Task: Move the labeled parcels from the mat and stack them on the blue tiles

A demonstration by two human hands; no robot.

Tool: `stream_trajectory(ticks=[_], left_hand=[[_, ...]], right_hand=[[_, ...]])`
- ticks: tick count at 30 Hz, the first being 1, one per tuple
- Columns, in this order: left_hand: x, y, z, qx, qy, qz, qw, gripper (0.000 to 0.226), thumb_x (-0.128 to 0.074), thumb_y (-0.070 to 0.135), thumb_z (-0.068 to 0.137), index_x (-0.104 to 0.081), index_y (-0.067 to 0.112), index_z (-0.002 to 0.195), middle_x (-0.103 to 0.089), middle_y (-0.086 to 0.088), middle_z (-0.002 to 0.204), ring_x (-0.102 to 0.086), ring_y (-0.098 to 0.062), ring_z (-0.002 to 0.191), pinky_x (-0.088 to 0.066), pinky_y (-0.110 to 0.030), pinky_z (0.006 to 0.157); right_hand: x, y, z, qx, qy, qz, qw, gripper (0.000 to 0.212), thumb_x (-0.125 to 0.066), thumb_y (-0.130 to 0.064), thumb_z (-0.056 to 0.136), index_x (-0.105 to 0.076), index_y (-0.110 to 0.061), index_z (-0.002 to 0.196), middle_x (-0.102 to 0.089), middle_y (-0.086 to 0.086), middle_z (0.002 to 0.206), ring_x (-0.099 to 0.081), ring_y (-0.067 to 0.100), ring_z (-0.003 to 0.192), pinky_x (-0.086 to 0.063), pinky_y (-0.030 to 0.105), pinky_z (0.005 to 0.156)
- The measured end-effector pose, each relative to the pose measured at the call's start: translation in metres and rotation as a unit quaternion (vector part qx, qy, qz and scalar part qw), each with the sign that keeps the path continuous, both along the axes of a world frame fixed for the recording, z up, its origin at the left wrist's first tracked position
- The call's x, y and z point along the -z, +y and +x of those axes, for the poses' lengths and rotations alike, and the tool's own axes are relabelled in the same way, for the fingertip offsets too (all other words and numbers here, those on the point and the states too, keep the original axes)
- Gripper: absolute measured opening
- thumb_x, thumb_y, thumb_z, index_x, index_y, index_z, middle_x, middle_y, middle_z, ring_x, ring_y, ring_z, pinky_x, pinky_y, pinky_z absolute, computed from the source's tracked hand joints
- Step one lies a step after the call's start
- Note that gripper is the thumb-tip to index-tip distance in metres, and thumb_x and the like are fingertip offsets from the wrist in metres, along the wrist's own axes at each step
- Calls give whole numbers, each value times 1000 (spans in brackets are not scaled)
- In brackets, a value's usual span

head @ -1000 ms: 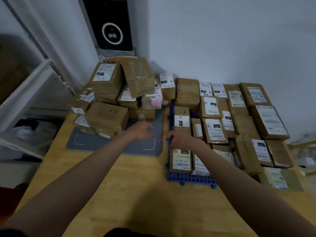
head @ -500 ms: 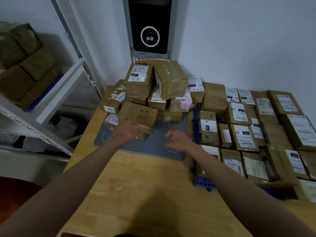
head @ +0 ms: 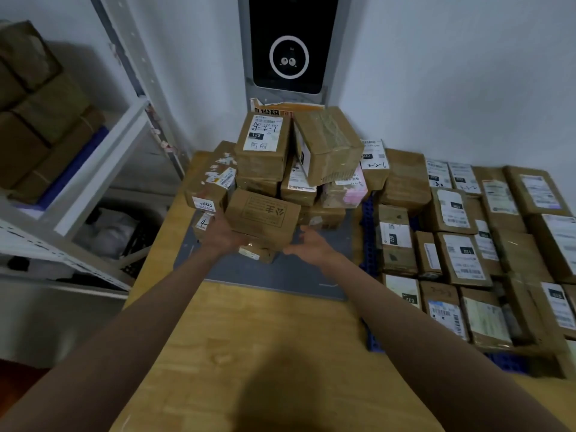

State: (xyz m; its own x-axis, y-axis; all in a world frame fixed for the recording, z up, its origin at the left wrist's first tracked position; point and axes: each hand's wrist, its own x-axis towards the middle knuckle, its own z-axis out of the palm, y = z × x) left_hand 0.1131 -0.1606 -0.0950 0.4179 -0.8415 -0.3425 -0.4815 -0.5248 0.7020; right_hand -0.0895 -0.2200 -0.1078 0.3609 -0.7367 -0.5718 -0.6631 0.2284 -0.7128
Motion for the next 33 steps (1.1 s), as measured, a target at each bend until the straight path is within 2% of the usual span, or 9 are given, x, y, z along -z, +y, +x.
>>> stream_trajectory(ticks=[4,11,14,16,19,21,24,29,33], left_hand=[[0,-3,-1,-24,51,16,998,106,-78,34,45,-40,12,141,-49,-16,138,-46,-35,128,-48,-49,99],[-2,-1,-16,-36,81,3,996,102,-93,30,46,-46,16,136,-42,-12,137,-48,-29,122,-49,-45,100],[-5,0,-42,-10,51,1,999,99,-94,26,56,-43,10,139,-40,-13,137,-48,-30,122,-44,-43,105],[-8,-1,-63,27,56,-3,998,92,-93,24,58,-47,7,136,-53,-12,133,-54,-28,119,-47,-42,101],[-10,1,-99,68,63,-4,996,83,-91,28,61,-49,10,131,-61,-2,120,-59,-18,101,-51,-25,75],[-13,4,-126,91,50,-18,994,82,-90,29,63,-46,12,131,-57,4,110,-53,-10,88,-39,-14,58],[-16,6,-165,135,53,-24,989,87,-89,24,64,-42,9,136,-56,1,117,-53,-12,94,-43,-18,70],[-26,10,-235,205,45,-32,977,89,-89,25,63,-43,11,138,-57,-3,129,-55,-21,116,-46,-28,87],[-32,18,-299,253,43,-25,966,75,-89,21,63,-54,11,128,-61,-9,125,-58,-21,113,-51,-38,93]], right_hand=[[4,-1,1,40,-77,22,996,53,-67,-3,86,-51,-8,136,-58,6,134,-54,22,123,-45,30,99],[-13,16,-32,79,-156,-59,983,38,-67,9,80,-61,-14,109,-64,-9,97,-62,-5,92,-47,6,70],[-23,28,-60,90,-101,-97,986,41,-69,-1,82,-61,-13,121,-60,3,113,-52,22,118,-49,29,96],[-28,37,-83,108,-65,-108,986,44,-68,-5,84,-58,-12,126,-56,5,115,-43,29,126,-43,43,106],[-37,55,-120,153,-43,-127,979,54,-71,-9,82,-52,-14,133,-54,10,129,-46,29,127,-44,46,105],[-43,66,-148,184,-34,-139,972,55,-71,-9,82,-51,-15,133,-54,7,131,-50,27,125,-48,43,102],[-52,83,-191,225,-53,-148,962,43,-67,-3,83,-53,-23,118,-61,-7,111,-59,20,113,-53,28,81],[-70,109,-263,266,-59,-168,947,51,-65,-2,83,-49,-19,128,-57,-15,103,-58,4,94,-47,16,68],[-77,128,-326,265,-23,-193,944,50,-64,-2,83,-51,-18,128,-57,-4,113,-55,7,95,-45,11,65]])
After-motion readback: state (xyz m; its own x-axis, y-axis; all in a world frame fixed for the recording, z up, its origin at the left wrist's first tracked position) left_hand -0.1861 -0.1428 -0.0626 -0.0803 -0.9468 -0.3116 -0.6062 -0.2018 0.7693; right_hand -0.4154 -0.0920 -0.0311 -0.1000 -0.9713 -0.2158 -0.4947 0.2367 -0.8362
